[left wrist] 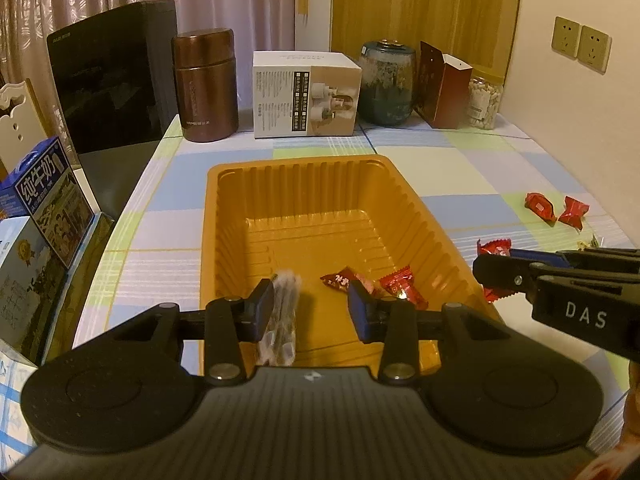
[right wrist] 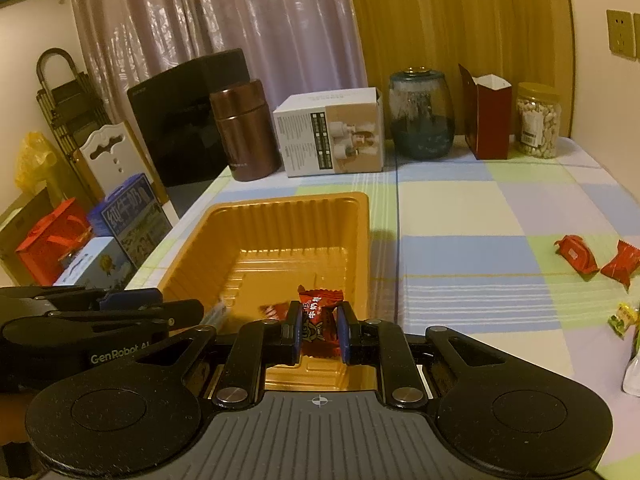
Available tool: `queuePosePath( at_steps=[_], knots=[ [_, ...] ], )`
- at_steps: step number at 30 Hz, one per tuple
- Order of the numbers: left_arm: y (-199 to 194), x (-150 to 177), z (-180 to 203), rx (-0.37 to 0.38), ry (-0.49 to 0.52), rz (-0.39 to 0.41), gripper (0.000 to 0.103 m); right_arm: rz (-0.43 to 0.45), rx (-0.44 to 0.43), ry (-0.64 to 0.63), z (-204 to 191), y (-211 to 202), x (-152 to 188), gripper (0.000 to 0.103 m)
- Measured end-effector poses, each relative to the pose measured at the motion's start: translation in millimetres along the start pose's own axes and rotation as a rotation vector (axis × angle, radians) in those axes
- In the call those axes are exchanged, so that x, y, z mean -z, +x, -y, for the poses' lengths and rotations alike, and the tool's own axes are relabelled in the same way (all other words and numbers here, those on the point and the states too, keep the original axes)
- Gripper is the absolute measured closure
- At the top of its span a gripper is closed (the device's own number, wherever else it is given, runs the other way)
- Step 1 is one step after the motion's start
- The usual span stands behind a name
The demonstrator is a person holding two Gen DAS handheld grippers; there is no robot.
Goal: Organize snacks
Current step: 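Carry both snacks over the orange tray and open both tools to release, then move both open tools back toward the remaining snacks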
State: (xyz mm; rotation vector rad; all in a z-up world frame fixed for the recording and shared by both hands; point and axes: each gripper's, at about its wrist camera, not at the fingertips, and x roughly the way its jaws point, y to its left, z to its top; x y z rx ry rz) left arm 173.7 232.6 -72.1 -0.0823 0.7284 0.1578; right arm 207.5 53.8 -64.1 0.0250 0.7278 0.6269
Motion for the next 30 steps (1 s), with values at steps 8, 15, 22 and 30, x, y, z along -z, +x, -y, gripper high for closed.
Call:
queuePosePath(
  at_steps=[8, 15, 22, 30],
  knots=[
    [-4, -1, -1, -0.003, 0.006, 0.005, 0.066, 0.002, -0.016, 0.007, -3, 1, -3, 0.085],
    [-6, 0, -6, -0.01, 0.0, 0.005, 0.066, 0.017, -0.071, 0.03, -4, 6, -9, 0.083],
    [-8, 2, -8, -0.009, -0.004, 0.001, 0.066, 0.033, -0.06, 0.066, 4, 0, -7, 0.042],
    [-20, 0, 1, -0.004, -0.001, 0.016, 0.064, 0.031, -0.009, 0.091, 21, -22, 1, 0.042]
  ],
)
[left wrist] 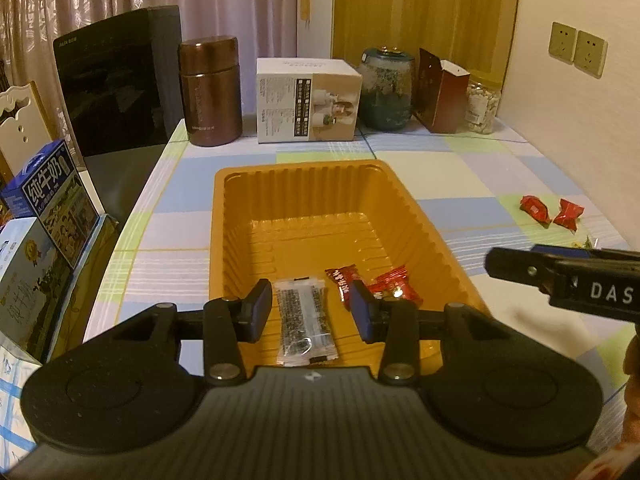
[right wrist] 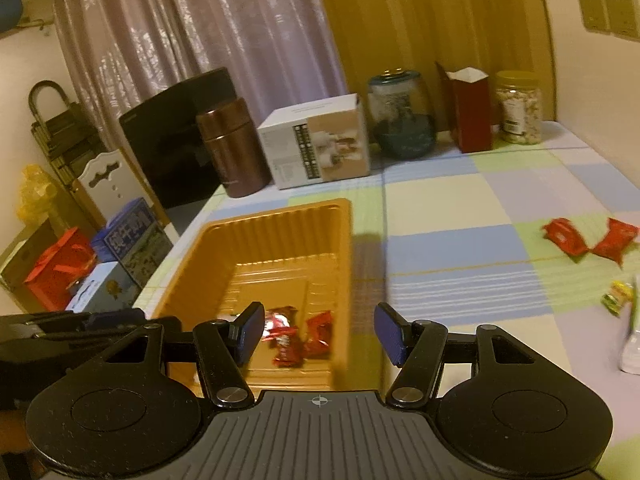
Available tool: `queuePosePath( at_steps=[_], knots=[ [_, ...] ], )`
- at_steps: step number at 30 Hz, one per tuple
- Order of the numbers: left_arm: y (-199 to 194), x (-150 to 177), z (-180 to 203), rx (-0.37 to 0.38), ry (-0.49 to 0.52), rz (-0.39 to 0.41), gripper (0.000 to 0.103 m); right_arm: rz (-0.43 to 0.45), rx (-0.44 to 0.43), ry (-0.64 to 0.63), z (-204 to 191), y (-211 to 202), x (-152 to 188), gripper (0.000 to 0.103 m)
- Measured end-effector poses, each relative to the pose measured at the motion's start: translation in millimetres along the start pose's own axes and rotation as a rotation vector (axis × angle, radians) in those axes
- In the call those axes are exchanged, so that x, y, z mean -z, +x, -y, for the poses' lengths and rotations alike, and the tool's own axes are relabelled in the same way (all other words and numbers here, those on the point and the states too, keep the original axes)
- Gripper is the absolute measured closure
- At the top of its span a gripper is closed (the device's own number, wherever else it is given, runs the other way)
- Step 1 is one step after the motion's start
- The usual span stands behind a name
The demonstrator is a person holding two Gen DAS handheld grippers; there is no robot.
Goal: Organize snacks
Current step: 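Move both open tools back toward the remaining snacks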
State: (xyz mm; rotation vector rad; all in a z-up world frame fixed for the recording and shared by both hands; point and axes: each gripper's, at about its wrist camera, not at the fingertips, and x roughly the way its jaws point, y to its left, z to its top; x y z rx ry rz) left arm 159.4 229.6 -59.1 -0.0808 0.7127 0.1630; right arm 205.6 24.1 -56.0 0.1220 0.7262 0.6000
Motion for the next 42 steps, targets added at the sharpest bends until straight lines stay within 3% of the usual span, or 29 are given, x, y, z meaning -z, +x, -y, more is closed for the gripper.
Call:
queuePosePath(
  at_steps=[21, 34, 42],
  knots=[
    [-54, -9, 83, 0.107, 0.029, 0.062, 0.052, 0.132, 0.166, 0.038, 57, -117, -5, 0.042],
    [-58, -6, 149, 0.201, 0.081, 0.057, 0.042, 0.159, 0.366, 0.089, 126, -180, 17, 0.042],
    [-51, -8, 192, 0.251, 0.13, 0.049, 0.039, 0.146, 0.433, 0.141, 166, -201, 31, 0.042]
  ],
)
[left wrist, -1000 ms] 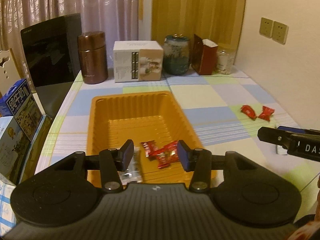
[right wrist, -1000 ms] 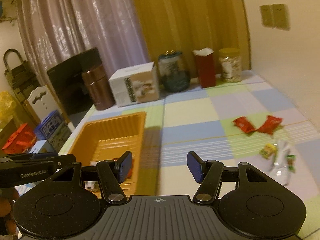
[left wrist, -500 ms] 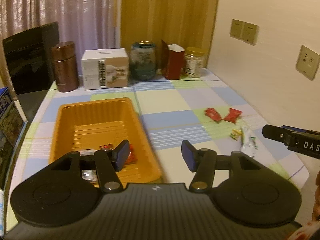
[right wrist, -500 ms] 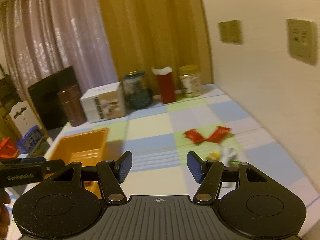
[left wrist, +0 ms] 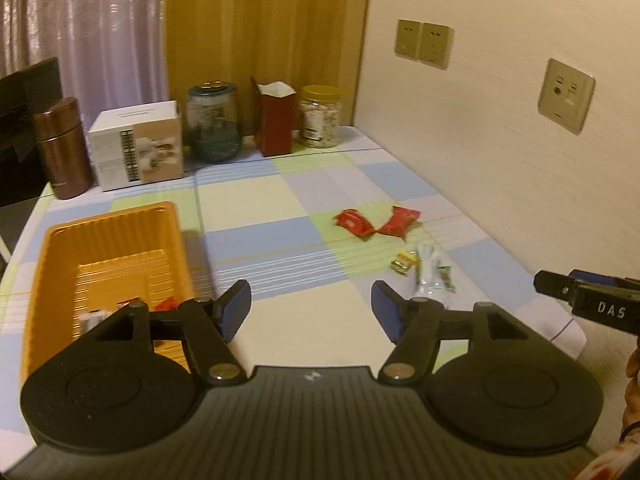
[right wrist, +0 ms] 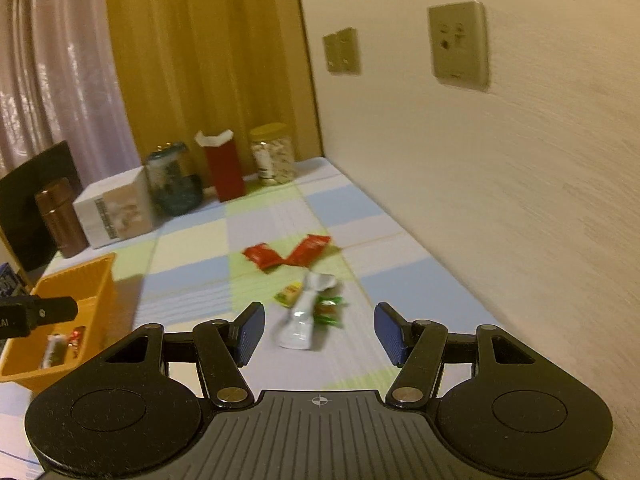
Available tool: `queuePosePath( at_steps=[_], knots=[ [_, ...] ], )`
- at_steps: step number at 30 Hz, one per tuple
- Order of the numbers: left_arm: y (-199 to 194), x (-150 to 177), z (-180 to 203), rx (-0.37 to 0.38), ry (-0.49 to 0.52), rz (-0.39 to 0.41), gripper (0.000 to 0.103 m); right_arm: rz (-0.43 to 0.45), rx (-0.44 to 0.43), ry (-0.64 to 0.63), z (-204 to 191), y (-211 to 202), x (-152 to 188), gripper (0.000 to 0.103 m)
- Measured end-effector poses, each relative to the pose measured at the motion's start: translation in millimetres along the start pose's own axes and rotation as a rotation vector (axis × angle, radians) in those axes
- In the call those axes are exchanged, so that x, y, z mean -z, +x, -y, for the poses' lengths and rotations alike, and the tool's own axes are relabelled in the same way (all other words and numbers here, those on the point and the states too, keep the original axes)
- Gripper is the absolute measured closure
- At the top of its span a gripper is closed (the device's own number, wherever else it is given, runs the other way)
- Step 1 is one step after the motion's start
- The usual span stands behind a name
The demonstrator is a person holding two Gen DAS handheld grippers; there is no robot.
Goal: Organize snacks
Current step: 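Move both open tools back toward the remaining snacks, then grasp the white pouch with the left tool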
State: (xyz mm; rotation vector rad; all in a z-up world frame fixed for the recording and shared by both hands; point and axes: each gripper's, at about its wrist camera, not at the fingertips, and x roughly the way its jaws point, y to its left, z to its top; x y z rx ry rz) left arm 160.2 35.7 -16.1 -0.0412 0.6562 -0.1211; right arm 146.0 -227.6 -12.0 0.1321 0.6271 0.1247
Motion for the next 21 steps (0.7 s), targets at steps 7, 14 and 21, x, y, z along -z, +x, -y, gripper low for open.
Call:
queuePosePath(
  at_steps=[7, 14, 21],
  knots=[
    [42, 0, 29, 0.059, 0.023, -0.025, 0.039, -0.031, 0.02, 0.01, 23, 22, 8, 0.042],
    [97, 6, 58, 0.157, 0.01, -0.081, 0.039, -0.068, 0.035, 0.016, 44, 54, 13, 0.042],
    [149, 16, 89, 0.214, 0.025, -0.131, 0.039, -0.088, 0.045, 0.041, 65, 82, 15, 0.042]
  ],
)
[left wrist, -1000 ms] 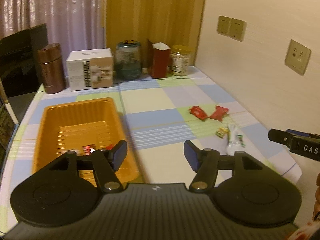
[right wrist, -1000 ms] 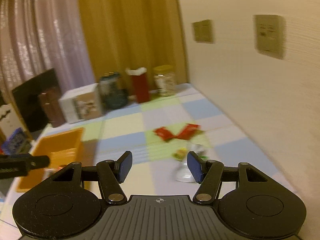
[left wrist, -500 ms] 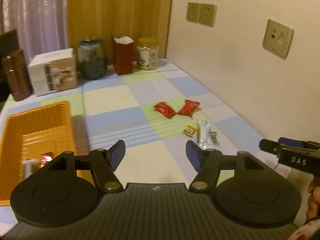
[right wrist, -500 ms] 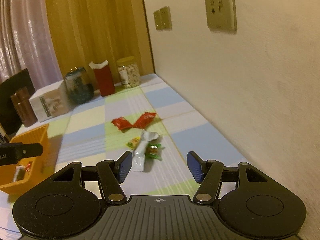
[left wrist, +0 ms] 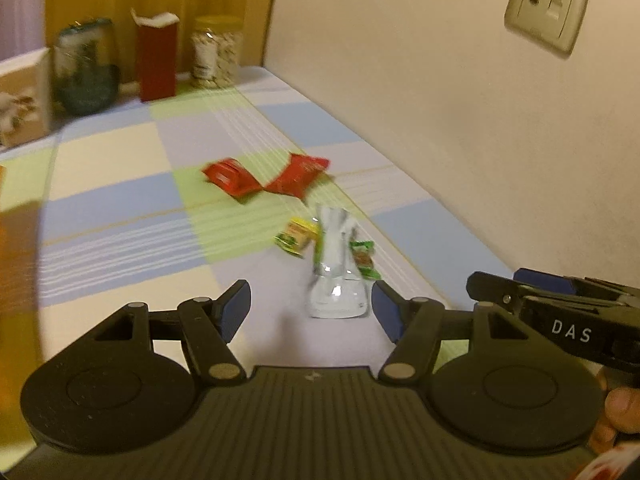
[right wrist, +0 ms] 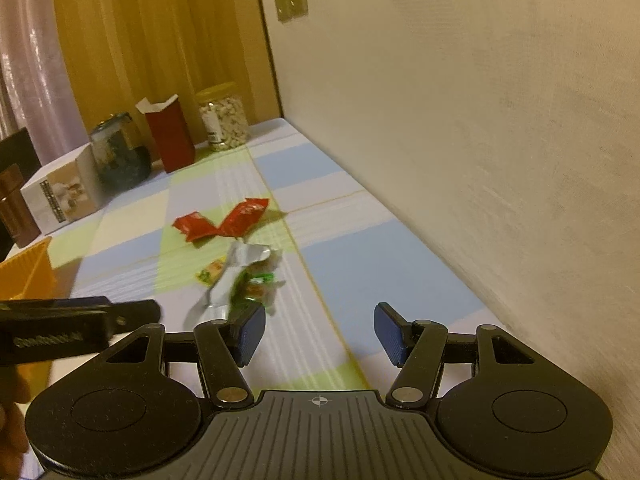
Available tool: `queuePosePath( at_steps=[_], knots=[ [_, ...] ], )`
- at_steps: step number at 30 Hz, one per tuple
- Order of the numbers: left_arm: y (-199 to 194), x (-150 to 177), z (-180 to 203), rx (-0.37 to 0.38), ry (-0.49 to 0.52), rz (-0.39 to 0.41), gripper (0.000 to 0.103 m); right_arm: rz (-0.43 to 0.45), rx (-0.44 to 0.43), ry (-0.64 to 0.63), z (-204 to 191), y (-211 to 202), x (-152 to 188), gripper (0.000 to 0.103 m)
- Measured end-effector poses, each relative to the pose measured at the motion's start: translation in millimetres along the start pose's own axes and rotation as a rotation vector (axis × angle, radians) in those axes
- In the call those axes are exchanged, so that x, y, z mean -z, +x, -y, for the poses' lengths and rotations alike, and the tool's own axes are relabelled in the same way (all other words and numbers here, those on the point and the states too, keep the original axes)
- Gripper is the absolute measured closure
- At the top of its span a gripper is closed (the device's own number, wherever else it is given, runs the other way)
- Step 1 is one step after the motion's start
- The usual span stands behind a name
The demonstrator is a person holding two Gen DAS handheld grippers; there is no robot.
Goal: Organize snacks
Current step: 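Grasp the white pouch with the left tool, then grasp the green-wrapped candy with the right tool while the left tool holds the white pouch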
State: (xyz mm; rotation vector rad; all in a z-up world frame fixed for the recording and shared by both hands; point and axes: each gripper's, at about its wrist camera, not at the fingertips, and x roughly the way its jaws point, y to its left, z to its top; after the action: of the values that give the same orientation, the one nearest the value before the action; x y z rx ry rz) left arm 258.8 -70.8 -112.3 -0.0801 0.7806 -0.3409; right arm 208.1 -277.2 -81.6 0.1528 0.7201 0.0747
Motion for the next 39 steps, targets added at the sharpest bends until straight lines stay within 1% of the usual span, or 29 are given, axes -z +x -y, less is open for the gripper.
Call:
queuePosePath(
  at_steps=[3, 8, 10, 12, 13, 15, 17, 18, 21, 25, 29, 31, 36, 37, 38, 39],
  knots=[
    [23, -2, 4, 0.014, 0.0, -0.011, 0.04, -0.006, 0.004, 0.007, 7, 10, 0, 0.042],
    [52, -12, 11, 0.041, 0.001, -0.013, 0.048, -0.016, 0.02, 0.02, 17, 23, -1, 0.042],
    [62, -17, 11, 0.042, -0.001, -0.02, 0.056, -0.018, 0.024, 0.025, 20, 26, -1, 0.042],
    [71, -19, 11, 0.038, 0.004, -0.027, 0.059, -0.02, 0.025, 0.026, 21, 30, -1, 0.042],
    [74, -20, 10, 0.034, 0.007, -0.033, 0.064, -0.021, 0.027, 0.025, 22, 31, -1, 0.042],
    [79, -21, 6, 0.037, 0.004, -0.038, 0.065, -0.024, 0.031, 0.026, 23, 35, -1, 0.042],
    [79, -20, 3, 0.042, 0.007, -0.037, 0.068, -0.027, 0.032, 0.026, 23, 37, -1, 0.042],
    [79, -20, 1, 0.038, 0.013, -0.039, 0.072, -0.028, 0.031, 0.025, 23, 38, -2, 0.042],
    [75, -17, -3, 0.038, 0.035, -0.04, 0.074, -0.032, 0.02, 0.017, 17, 42, -2, 0.042],
    [59, -9, -13, 0.004, 0.067, -0.041, 0.074, -0.031, -0.013, -0.001, 4, 48, -3, 0.042],
    [38, 6, -30, -0.044, 0.06, -0.037, 0.074, -0.025, -0.066, -0.018, -11, 58, -4, 0.042],
    [30, 11, -40, -0.049, 0.041, -0.036, 0.074, -0.027, -0.086, -0.03, -20, 65, -5, 0.042],
    [23, 15, -46, -0.058, 0.058, -0.03, 0.074, -0.038, -0.1, -0.07, -39, 87, -6, 0.043],
    [24, 15, -46, -0.057, 0.06, -0.029, 0.074, -0.042, -0.099, -0.079, -42, 91, -6, 0.046],
    [24, 15, -46, -0.056, 0.065, -0.028, 0.074, -0.045, -0.097, -0.086, -43, 94, -6, 0.054],
    [25, 14, -46, -0.055, 0.072, -0.027, 0.074, -0.049, -0.093, -0.097, -46, 99, -6, 0.056]
  ],
)
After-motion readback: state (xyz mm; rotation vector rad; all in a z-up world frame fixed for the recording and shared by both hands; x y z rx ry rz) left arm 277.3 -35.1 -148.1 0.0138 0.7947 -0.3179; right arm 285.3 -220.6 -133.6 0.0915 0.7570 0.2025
